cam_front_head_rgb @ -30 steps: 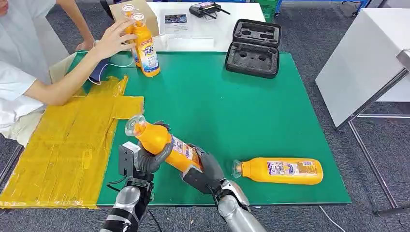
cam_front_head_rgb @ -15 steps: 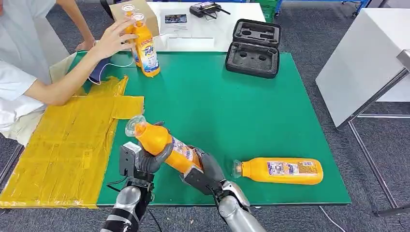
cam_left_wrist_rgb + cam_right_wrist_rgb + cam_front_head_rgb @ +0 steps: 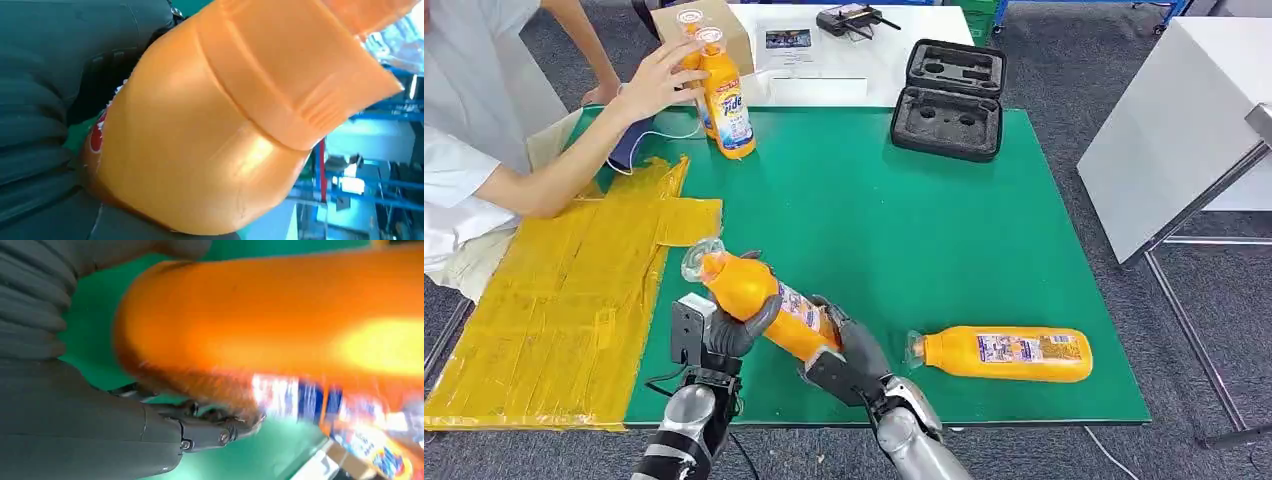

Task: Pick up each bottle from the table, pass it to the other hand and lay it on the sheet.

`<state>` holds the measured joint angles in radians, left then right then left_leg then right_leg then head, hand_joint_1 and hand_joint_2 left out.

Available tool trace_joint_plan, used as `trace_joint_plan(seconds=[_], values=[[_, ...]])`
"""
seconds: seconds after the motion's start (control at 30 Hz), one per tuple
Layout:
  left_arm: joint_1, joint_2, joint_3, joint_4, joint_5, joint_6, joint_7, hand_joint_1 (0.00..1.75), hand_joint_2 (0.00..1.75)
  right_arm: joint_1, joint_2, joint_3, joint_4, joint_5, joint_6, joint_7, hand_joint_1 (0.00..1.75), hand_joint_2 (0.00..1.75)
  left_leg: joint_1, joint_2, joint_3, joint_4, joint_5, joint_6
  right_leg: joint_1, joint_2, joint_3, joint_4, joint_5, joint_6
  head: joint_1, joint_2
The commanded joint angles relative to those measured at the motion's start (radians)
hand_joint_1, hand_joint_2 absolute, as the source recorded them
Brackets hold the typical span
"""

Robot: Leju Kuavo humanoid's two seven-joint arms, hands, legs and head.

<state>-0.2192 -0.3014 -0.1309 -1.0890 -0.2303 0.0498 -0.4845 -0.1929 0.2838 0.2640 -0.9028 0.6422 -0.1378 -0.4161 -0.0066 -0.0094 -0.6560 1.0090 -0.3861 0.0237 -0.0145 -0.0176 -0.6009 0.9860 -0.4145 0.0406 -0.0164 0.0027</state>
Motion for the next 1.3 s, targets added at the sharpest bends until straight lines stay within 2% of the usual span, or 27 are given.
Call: trace_joint_plan(seconds=[0.03, 0.07, 0.1, 0.13, 0.17, 0.2, 0.23, 0.27, 0.3, 0.4, 0.43, 0.47, 0.53, 0.6, 0.7, 0.73, 0.8, 0.9, 1.0, 1.1, 1.2, 1.23, 1.27, 1.3], values=[[0.022, 0.055, 0.018, -0.179, -0.279, 0.302, 0.006, 1.75, 1.75, 0.130, -0.029, -0.088, -0.393, -0.197, 0.119, -0.078, 0.00, 1.75, 0.000, 0.001, 0.001, 0.000, -0.001, -0.001, 0.000, 0.001, 0.001, 0.000, -0.001, -0.001, 0.000, 0.000], [0.011, 0.066, 0.018, -0.172, -0.374, 0.396, 0.018, 1.75, 1.75, 0.142, -0.030, -0.089, -0.434, -0.219, 0.132, -0.072, 0.00, 1.75, 0.001, 0.001, 0.003, 0.001, -0.003, -0.002, 0.001, 0.001, 0.004, 0.000, -0.003, -0.001, 0.000, 0.000], [-0.024, 0.086, 0.035, -0.112, -0.640, 0.638, 0.074, 1.75, 1.75, 0.144, -0.034, -0.078, -0.470, -0.245, 0.138, -0.079, 0.00, 1.75, 0.000, 0.000, 0.001, 0.000, -0.001, -0.001, 0.000, 0.000, 0.001, 0.001, -0.002, -0.001, 0.000, 0.000], [-0.045, 0.081, 0.081, -0.089, -0.768, 0.648, 0.094, 1.75, 1.75, 0.145, -0.036, -0.071, -0.493, -0.260, 0.130, -0.084, 0.00, 1.75, 0.001, 0.000, 0.003, 0.001, -0.003, -0.002, 0.001, 0.001, 0.004, 0.001, -0.003, -0.002, 0.000, 0.000], [-0.065, 0.065, 0.179, -0.084, -0.953, 0.648, 0.090, 1.75, 1.75, 0.145, -0.041, -0.060, -0.515, -0.277, 0.118, -0.088, 0.00, 1.75, 0.001, 0.000, 0.003, 0.000, -0.002, -0.002, 0.000, 0.000, 0.004, 0.000, -0.002, -0.002, 0.000, 0.000], [-0.079, 0.115, 0.165, -0.134, -1.327, 0.648, 0.287, 1.75, 1.75, 0.139, -0.056, -0.035, -0.544, -0.298, 0.089, -0.109, 0.00, 1.75, 0.001, 0.001, 0.001, 0.000, -0.001, -0.002, 0.001, 0.001, 0.001, 0.000, -0.001, -0.001, 0.000, 0.000], [-0.115, 0.213, 0.085, -0.061, -1.340, 0.648, 0.385, 1.75, 1.75, 0.135, -0.067, -0.015, -0.574, -0.320, 0.074, -0.107, 0.00, 1.75, 0.001, 0.004, 0.004, 0.001, -0.003, -0.003, 0.001, 0.004, 0.003, 0.001, -0.002, -0.002, 0.000, 0.000], [-0.147, 0.279, -0.010, -0.015, -1.340, 0.648, 0.479, 1.75, 1.75, 0.136, -0.076, -0.004, -0.596, -0.332, 0.066, -0.105, 0.00, 1.75, 0.002, 0.003, 0.004, 0.001, -0.003, -0.003, 0.002, 0.004, 0.003, 0.001, -0.002, -0.003, 0.000, 0.000], [-0.200, 0.397, -0.191, 0.045, -1.340, 0.648, 0.661, 1.75, 1.75, 0.134, -0.083, 0.005, -0.613, -0.340, 0.052, -0.104, 0.00, 1.75, 0.001, 0.002, 0.002, 0.000, -0.001, -0.002, 0.001, 0.002, 0.002, 0.000, -0.001, -0.002, 0.000, 0.000], [-0.321, 0.472, -0.509, 0.245, -1.340, 0.648, 0.909, 1.75, 1.75, 0.123, -0.110, 0.027, -0.640, -0.364, 0.026, -0.095, 0.00, 1.75, 0.001, -0.003, 0.004, -0.001, 0.000, -0.003, 0.001, -0.003, 0.004, 0.000, -0.002, -0.003, 0.001, 0.000], [-0.334, 0.478, -0.543, 0.268, -1.340, 0.648, 0.918, 1.75, 1.75, 0.121, -0.112, 0.027, -0.640, -0.365, 0.021, -0.097, 0.00, 1.75, 0.001, -0.004, 0.001, -0.001, 0.002, -0.003, 0.001, -0.005, 0.001, 0.000, -0.001, -0.002, 0.000, 0.000], [-0.396, 0.491, -0.685, 0.390, -1.340, 0.648, 1.000, 1.75, 1.75, 0.113, -0.117, 0.034, -0.638, -0.345, -0.009, -0.107, 0.00, 1.75, 0.002, -0.002, 0.003, -0.001, 0.001, -0.004, 0.002, -0.003, 0.001, 0.000, -0.001, -0.003, 0.000, 0.000], [-0.436, 0.482, -0.755, 0.517, -1.340, 0.648, 1.017, 1.75, 1.75, 0.095, -0.130, 0.059, -0.631, -0.348, -0.023, -0.105, 0.00, 1.75, 0.002, -0.004, 0.005, -0.002, 0.003, -0.005, 0.001, -0.006, 0.003, -0.001, -0.001, -0.003, 0.000, 0.000], [-0.436, 0.482, -0.755, 0.517, -1.340, 0.648, 1.017, 1.75, 1.75, 0.095, -0.130, 0.059, -0.631, -0.348, -0.023, -0.105, 0.00, 1.75, 0.002, -0.002, 0.005, -0.001, 0.002, -0.004, 0.001, -0.001, -0.002, -0.001, -0.001, -0.002, 0.000, 0.000], [-0.484, 0.460, -0.816, 0.678, -1.340, 0.648, 1.013, 1.75, 1.75, 0.077, -0.133, 0.077, -0.621, -0.360, -0.035, -0.110, 0.00, 1.75, 0.003, 0.005, 0.009, 0.000, -0.002, -0.005, 0.002, 0.006, 0.009, -0.001, -0.002, -0.003, 0.000, 0.000], [-0.493, 0.459, -0.830, 0.717, -1.340, 0.648, 1.014, 1.75, 1.75, 0.083, -0.126, 0.075, -0.622, -0.362, -0.033, -0.113, 0.00, 1.75, 0.002, 0.004, 0.005, 0.000, 0.000, -0.004, 0.002, 0.005, 0.004, 0.000, 0.000, -0.002, 0.000, 0.000], [-0.548, 0.431, -1.014, 0.865, -1.340, 0.604, 1.073, 1.75, 1.75, 0.057, -0.139, 0.090, -0.613, -0.366, -0.034, -0.110, 0.00, 1.75, 0.002, 0.002, 0.003, -0.001, 0.002, -0.004, 0.001, 0.002, 0.002, 0.000, 0.000, -0.002, 0.001, 0.000], [-0.541, 0.446, -1.005, 0.900, -1.323, 0.562, 1.029, 1.75, 1.75, 0.035, -0.149, 0.105, -0.606, -0.378, -0.040, -0.108, 0.00, 1.75, 0.003, 0.004, 0.009, 0.000, -0.002, -0.006, 0.002, 0.005, 0.008, 0.000, -0.002, -0.003, 0.000, 0.000], [-0.530, 0.455, -0.984, 0.901, -1.304, 0.561, 1.007, 1.75, 1.75, 0.032, -0.151, 0.109, -0.600, -0.380, -0.040, -0.107, 0.00, 1.75, 0.002, 0.003, 0.001, 0.000, 0.002, -0.004, 0.002, 0.004, 0.000, 0.000, 0.001, -0.001, 0.000, 0.000], [-0.529, 0.452, -0.982, 0.903, -1.303, 0.557, 1.005, 1.75, 1.75, 0.033, -0.151, 0.109, -0.598, -0.380, -0.040, -0.107, 0.00, 1.75, 0.002, 0.004, 0.006, -0.001, 0.000, -0.005, 0.002, 0.006, 0.005, 0.000, 0.000, -0.002, 0.000, 0.000], [-0.499, 0.447, -0.921, 0.901, -1.244, 0.529, 0.940, 1.75, 1.75, 0.032, -0.154, 0.117, -0.583, -0.382, -0.039, -0.107, 0.00, 1.75, 0.002, 0.005, 0.008, -0.001, 0.000, -0.006, 0.002, 0.007, 0.007, 0.000, 0.001, -0.002, 0.000, 0.000], [-0.487, 0.441, -0.878, 0.898, -1.203, 0.534, 0.923, 0.37, 1.75, 0.034, -0.155, 0.119, -0.581, -0.382, -0.039, -0.107, 0.00, 1.75, 0.003, 0.007, 0.011, -0.002, -0.002, -0.008, 0.002, 0.009, 0.009, 0.000, 0.001, -0.003, 0.000, 0.000], [-0.484, 0.439, -0.869, 0.900, -1.199, 0.529, 0.926, 0.07, 1.75, 0.037, -0.156, 0.119, -0.581, -0.382, -0.039, -0.108, 0.00, 1.75, 0.002, 0.006, 0.011, -0.002, -0.001, -0.007, 0.002, 0.007, 0.009, 0.000, 0.001, -0.003, 0.000, 0.000], [-0.480, 0.436, -0.857, 0.901, -1.189, 0.525, 0.929, 0.07, 1.75, 0.041, -0.156, 0.119, -0.581, -0.382, -0.040, -0.108, 0.00, 1.75, 0.002, 0.004, 0.011, -0.002, -0.001, -0.007, 0.002, 0.006, 0.009, 0.000, 0.000, -0.003, 0.000, 0.000]])
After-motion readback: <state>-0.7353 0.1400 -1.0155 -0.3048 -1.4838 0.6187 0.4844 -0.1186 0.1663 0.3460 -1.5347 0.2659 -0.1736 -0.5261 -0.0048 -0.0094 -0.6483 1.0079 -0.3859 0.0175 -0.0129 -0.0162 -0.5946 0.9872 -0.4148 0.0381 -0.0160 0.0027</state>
